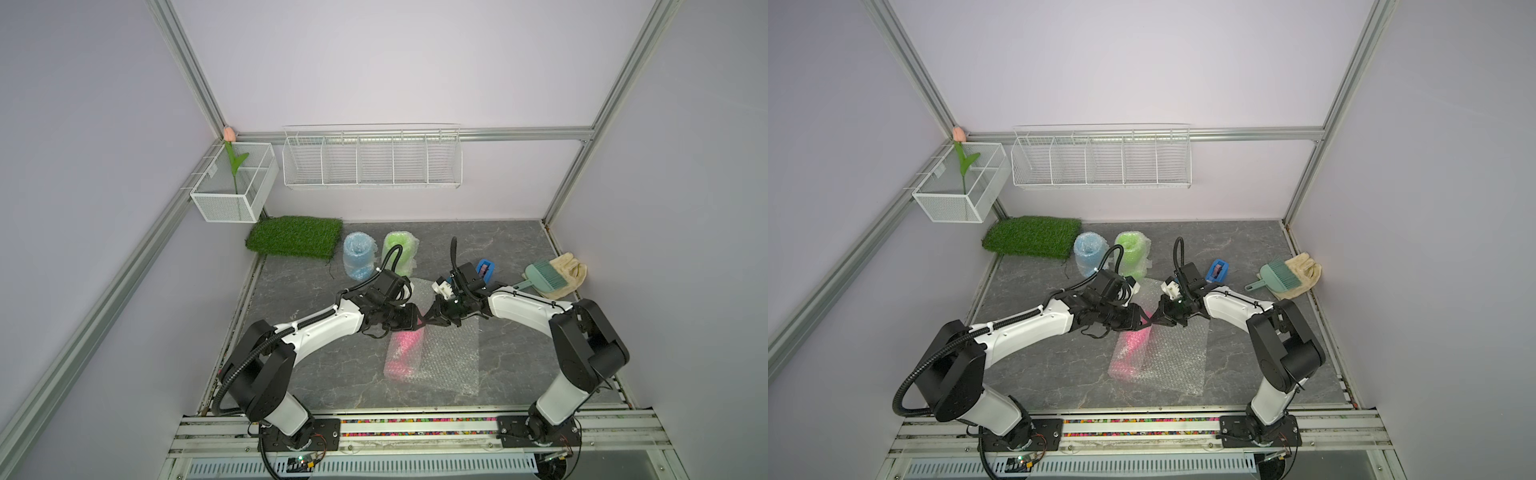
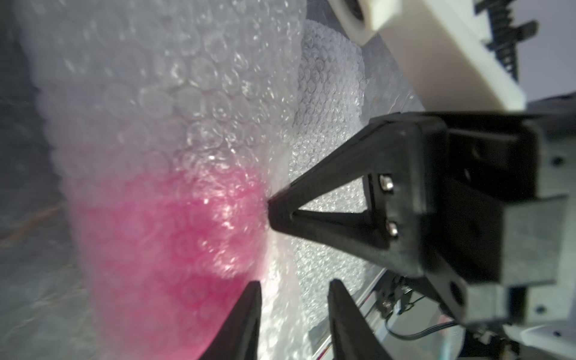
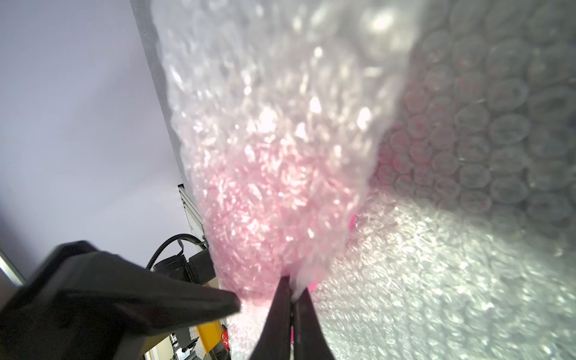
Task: Wrap wine glasses in bubble wrap
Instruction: Wrap the wine glass in bubble wrap.
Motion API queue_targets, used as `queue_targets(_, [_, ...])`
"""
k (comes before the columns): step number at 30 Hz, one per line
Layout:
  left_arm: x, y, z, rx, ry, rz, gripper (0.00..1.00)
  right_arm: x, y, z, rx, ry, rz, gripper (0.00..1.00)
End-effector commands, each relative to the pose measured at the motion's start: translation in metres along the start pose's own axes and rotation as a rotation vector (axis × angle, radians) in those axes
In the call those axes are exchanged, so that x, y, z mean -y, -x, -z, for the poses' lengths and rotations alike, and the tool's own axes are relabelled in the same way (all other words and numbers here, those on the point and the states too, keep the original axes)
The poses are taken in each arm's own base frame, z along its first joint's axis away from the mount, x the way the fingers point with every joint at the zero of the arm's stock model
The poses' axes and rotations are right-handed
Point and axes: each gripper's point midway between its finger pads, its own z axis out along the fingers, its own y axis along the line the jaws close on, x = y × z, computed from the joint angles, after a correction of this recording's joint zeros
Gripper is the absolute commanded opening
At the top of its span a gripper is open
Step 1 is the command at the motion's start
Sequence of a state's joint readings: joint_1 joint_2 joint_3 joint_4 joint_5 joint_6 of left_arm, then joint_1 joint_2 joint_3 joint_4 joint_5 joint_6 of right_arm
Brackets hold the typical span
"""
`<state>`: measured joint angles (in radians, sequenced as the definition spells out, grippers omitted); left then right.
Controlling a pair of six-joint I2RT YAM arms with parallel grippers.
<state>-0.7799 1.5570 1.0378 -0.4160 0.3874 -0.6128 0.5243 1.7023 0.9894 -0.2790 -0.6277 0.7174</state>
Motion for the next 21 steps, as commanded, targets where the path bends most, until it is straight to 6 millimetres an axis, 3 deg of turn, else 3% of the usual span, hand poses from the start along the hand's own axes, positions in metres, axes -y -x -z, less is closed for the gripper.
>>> queue_targets(1, [-0.018, 0.001, 0.022, 0.005, 0.151, -0.017, 0.50, 0.019, -0.001, -0.003, -0.003, -0.059, -0.013, 0.07])
queue_targets(8, [-0.025, 0.003, 0.022, -0.001, 0.207, -0.038, 0.65, 0.030, -0.003, 0.000, -0.002, -0.089, -0.017, 0.07])
queue_targets(12, [-0.031, 0.004, 0.012, -0.024, 0.228, -0.037, 0.90, 0.037, -0.004, 0.001, 0.000, -0.108, -0.022, 0.07])
queue_targets(14, [-0.031, 0.007, 0.006, -0.029, 0.229, -0.036, 0.98, 0.040, -0.004, 0.002, -0.001, -0.113, -0.024, 0.07])
queue_targets(21, [-0.031, 0.011, -0.021, -0.064, 0.260, -0.050, 1.00, 0.052, -0.006, 0.002, -0.005, -0.124, -0.040, 0.07])
